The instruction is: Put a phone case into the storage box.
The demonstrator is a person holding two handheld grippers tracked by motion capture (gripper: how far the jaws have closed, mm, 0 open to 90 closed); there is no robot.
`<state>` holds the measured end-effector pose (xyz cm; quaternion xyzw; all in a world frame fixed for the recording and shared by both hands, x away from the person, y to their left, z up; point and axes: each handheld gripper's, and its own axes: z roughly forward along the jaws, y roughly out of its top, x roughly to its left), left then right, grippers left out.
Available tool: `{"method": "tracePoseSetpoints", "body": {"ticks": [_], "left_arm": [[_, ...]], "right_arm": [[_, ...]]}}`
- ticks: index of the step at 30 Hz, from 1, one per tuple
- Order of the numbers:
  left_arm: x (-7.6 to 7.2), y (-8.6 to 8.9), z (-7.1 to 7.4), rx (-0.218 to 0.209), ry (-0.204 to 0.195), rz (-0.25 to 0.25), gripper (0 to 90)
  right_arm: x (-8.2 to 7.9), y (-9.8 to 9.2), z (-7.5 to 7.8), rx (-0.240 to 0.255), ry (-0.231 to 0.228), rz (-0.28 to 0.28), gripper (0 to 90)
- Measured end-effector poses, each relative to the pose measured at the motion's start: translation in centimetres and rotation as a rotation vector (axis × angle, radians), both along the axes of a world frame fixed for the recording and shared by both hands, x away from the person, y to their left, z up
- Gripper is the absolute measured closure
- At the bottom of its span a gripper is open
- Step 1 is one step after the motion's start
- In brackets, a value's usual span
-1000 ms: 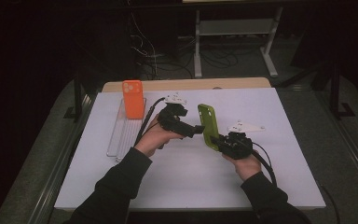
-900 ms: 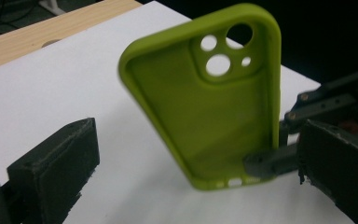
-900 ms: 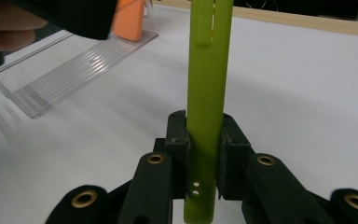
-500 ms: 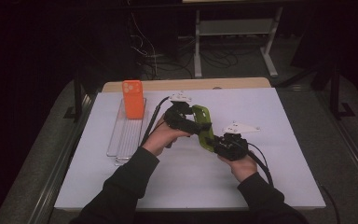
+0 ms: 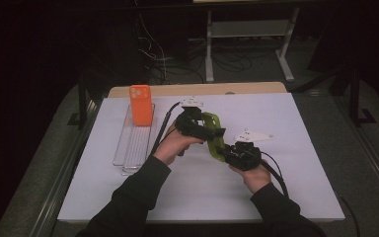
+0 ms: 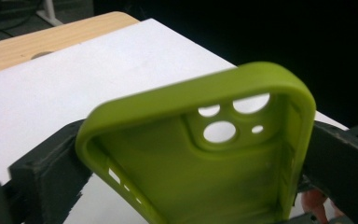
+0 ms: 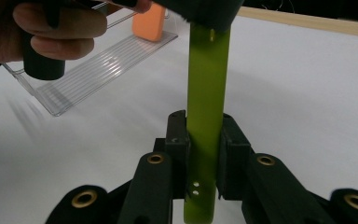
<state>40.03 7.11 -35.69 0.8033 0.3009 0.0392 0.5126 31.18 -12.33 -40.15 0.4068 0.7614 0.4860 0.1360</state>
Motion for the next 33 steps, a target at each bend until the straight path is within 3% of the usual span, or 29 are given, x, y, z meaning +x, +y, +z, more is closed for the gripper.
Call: {"method": "tracePoseSetpoints", "body": {"ticks": [6, 11, 14, 15, 22, 24, 31, 33], "left_arm": [[0.0, -0.1, 0.0, -0.024, -0.001, 0.013, 7.8], [-0.1, -0.1, 0.1, -0.033, -0.014, 0.0, 9.8], [0.0, 0.0, 0.2, -0.052, -0.002, -0.006, 11.8], [0.0, 0.1, 0.2, -0.037, -0.006, -0.013, 12.2], [-0.1, 0.1, 0.4, -0.041, -0.01, -0.019, 13.1], [-0.1, 0.1, 0.5, -0.037, -0.012, -0.018, 13.3], [0.4, 0.6, 1.4, -0.03, -0.032, 0.003, 13.6], [0.4, 0.8, 1.7, -0.024, -0.036, 0.006, 13.6]], "right_arm": [[0.1, 0.1, -0.1, -0.004, -0.003, 0.001, 76.0], [0.0, 0.1, -0.1, -0.009, 0.007, -0.002, 76.0], [0.0, 0.1, -0.2, -0.016, 0.006, 0.001, 75.9], [0.0, 0.2, -0.3, -0.02, 0.002, 0.005, 75.9], [-0.1, 0.2, -0.2, -0.034, -0.012, 0.002, 75.3], [-0.1, 0.2, -0.2, -0.034, -0.01, 0.007, 71.5], [0.0, -0.4, -0.3, -0.047, 0.021, 0.01, 42.6], [0.1, -0.8, -0.4, -0.074, 0.018, 0.027, 38.3]]}}
